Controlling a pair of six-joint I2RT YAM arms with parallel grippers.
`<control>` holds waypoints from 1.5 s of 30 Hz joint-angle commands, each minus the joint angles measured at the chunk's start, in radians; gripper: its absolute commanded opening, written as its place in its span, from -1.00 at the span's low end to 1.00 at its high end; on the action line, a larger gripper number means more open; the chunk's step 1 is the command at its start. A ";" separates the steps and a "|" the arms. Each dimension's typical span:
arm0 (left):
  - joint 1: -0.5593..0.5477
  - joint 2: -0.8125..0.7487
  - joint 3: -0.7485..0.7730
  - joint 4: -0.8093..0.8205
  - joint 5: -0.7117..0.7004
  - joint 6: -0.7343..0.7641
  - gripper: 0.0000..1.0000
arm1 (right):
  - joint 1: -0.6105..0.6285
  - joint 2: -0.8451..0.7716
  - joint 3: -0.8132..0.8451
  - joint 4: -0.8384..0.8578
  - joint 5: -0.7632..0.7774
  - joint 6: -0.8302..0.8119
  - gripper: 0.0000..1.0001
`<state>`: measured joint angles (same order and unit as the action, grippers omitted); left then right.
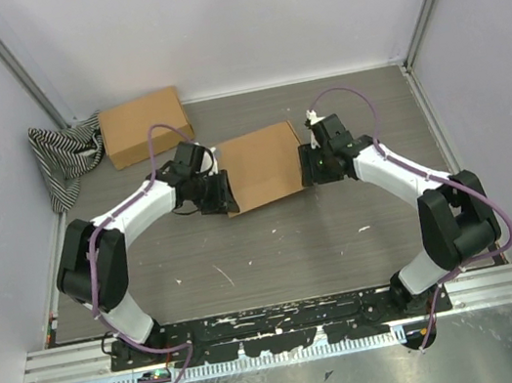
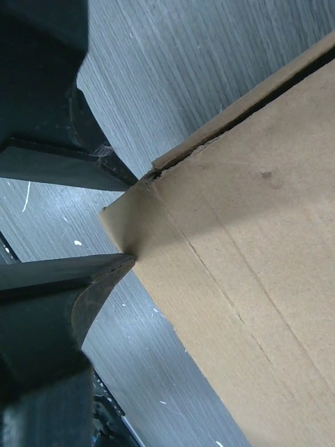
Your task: Fold the paper box
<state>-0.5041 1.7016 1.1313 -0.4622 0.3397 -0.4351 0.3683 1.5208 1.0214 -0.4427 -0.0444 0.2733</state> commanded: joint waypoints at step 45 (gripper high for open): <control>0.013 0.009 0.036 0.006 0.026 0.019 -0.07 | -0.034 0.071 0.051 0.001 -0.165 0.057 -0.01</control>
<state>-0.4847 1.7027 1.1431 -0.4931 0.3077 -0.4194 0.3241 1.5696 1.0550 -0.5022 -0.2066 0.3374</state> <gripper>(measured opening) 0.470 0.497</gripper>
